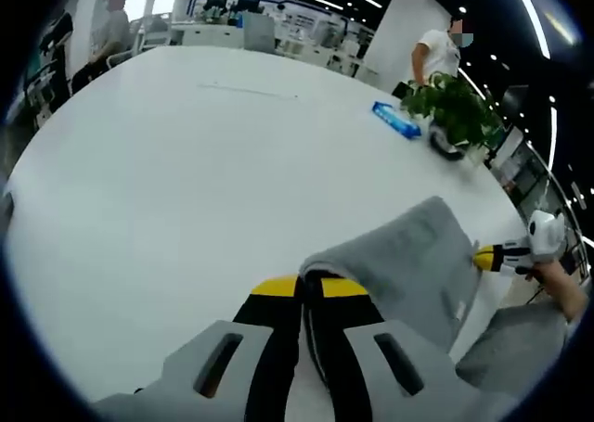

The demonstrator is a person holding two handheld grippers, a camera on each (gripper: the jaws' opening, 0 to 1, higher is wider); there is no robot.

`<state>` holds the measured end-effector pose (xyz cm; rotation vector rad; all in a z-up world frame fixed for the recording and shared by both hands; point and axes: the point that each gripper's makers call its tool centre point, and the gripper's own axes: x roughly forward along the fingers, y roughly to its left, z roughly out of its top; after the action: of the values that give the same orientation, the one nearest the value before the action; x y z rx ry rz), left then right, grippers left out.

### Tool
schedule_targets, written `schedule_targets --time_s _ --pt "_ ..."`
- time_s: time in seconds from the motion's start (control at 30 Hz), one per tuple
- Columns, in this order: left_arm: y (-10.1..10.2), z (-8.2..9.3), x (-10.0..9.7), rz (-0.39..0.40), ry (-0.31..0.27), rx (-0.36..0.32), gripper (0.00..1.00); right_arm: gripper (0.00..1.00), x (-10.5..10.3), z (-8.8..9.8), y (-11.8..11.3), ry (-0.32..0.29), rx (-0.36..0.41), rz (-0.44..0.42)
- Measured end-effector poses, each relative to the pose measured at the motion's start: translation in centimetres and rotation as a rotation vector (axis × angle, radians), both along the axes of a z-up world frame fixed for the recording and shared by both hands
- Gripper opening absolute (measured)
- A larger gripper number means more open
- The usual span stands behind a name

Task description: Open the folded towel by lifting each exposed corner and separating the folded layers until the towel lies flat within the target outline without major curled edges

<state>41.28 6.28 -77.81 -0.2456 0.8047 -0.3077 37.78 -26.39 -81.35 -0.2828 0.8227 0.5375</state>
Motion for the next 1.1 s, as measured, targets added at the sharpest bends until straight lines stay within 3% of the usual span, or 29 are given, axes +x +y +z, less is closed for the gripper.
schedule_targets --time_s 0.27,0.47,0.67,0.87,1.0,1.1 --pt "0.5 -2.1 0.0 -0.041 0.011 0.093 0.05 0.00 0.0 0.0 0.0 -0.001 0.003 -0.004" --pt "0.8 -2.8 0.0 -0.036 0.012 0.115 0.07 0.00 0.0 0.0 0.0 -0.001 0.002 -0.006" --pt "1.7 -3.0 0.2 -0.026 -0.008 0.156 0.17 0.00 0.0 0.0 0.0 0.000 0.006 -0.010" --pt "2.1 -2.2 -0.1 -0.034 -0.030 0.171 0.19 0.00 0.0 0.0 0.0 0.003 0.001 -0.010" --pt "2.4 -0.1 0.2 -0.033 -0.109 0.230 0.18 0.00 0.3 0.9 0.2 0.009 0.005 -0.032" --pt "2.8 1.7 0.2 -0.010 -0.155 0.244 0.18 0.03 2.1 3.2 0.8 -0.123 0.054 -0.049"
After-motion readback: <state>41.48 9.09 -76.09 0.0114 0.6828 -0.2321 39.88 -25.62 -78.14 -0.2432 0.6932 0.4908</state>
